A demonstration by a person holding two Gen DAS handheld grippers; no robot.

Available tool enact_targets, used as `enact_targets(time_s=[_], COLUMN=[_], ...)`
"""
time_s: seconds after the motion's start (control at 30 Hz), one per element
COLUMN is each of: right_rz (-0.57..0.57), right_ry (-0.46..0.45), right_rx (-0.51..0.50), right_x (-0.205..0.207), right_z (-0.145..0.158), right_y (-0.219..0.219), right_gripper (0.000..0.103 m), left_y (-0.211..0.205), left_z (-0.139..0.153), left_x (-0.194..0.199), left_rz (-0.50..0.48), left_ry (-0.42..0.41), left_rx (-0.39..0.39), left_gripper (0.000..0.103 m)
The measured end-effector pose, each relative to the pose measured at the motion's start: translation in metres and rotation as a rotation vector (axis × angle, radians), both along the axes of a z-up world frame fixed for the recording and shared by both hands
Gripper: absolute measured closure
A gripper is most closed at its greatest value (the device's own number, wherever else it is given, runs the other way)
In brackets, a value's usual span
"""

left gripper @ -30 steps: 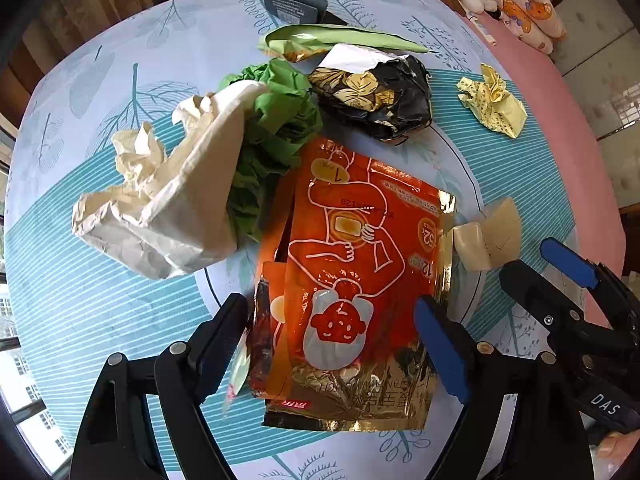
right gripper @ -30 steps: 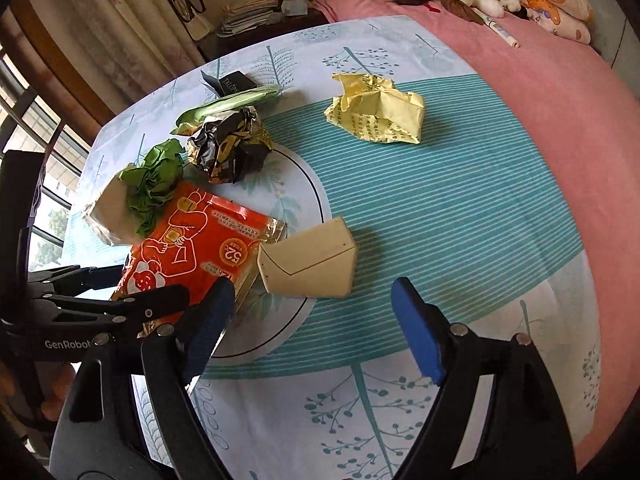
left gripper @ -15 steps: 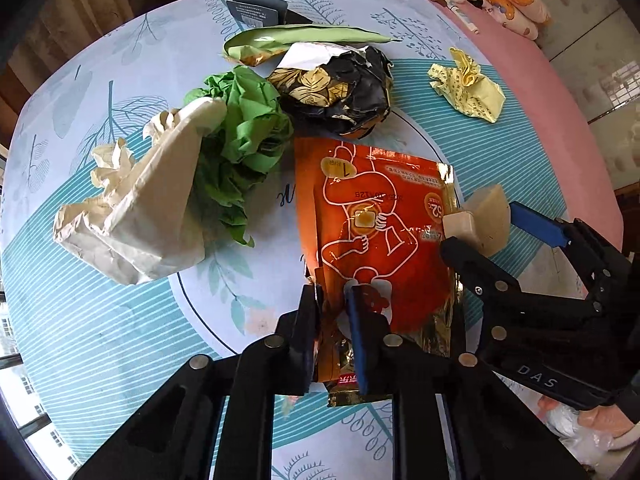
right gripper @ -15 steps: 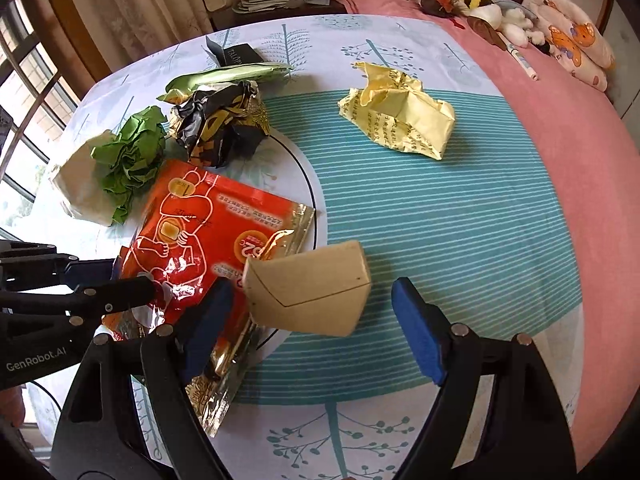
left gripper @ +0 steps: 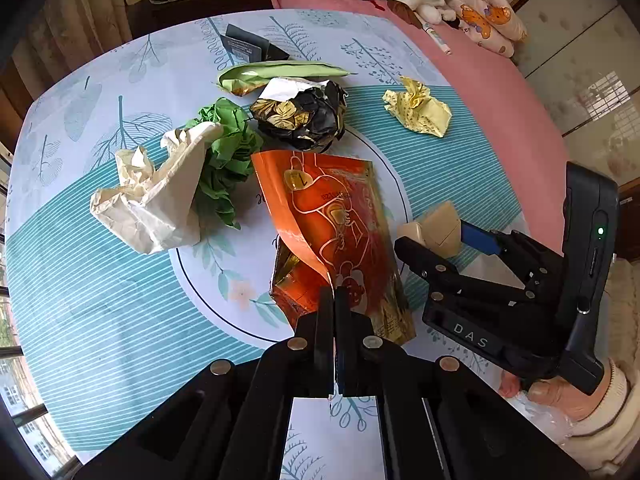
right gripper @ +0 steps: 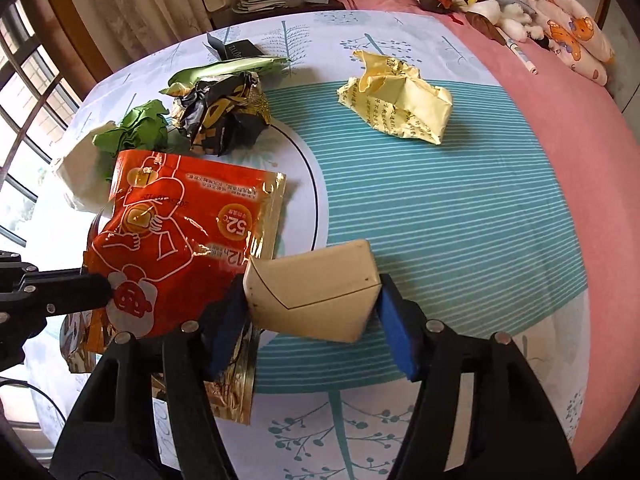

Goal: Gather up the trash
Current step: 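Grasp the red-orange snack packet with the left gripper while the right grasps the beige paper box, then carry the red packet and beige box down over the trash bin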

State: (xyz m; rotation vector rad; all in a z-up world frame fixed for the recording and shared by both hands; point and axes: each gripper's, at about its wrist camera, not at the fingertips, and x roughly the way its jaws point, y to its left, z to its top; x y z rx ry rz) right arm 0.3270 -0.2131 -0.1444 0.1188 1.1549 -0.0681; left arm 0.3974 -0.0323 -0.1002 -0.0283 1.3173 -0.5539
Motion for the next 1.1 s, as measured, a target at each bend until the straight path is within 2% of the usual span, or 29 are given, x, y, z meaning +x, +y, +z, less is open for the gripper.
enact_targets(time_s=[0.2,0.37,0.5,0.67,0.9,1.1], right_rz=[-0.021,-0.008,0.022,0.099,0.205,0.259], right_ry=[-0.049,-0.097,-0.141,-0.169,-0.174,-0.125], right_rx=[0.053,0.085,0.120,0.148,0.175,0.186], right_x=[-0.029,-0.064,-0.100,-0.161,-0.258,-0.333], right_z=[0.025,0.052,0.078,0.107,0.129,0.121], right_y=[-0.001,-0.006,-0.014,-0.023,-0.036,-0.037], right_gripper=[0.043,0.043,0.043,0.043,0.043,0.043], left_y=[0.005,0.007,0.005,-0.004,-0.026,-0.039], left_z=[0.032,0.062,0.088,0.117,0.121,0.108], left_x=[-0.025,-0.062,-0.106,-0.181,-0.297,-0.375], left_rz=[0.013,0.042,0.106,0.178,0.236,0.237], left_ry=[-0.051,-0.116,-0.156,-0.213,-0.219,-0.185], left_rx=[-0.015,-0.008,-0.014,-0.010,-0.002,0.032], left_gripper=[0.103,0.103,0.103,0.103,0.103,0.103])
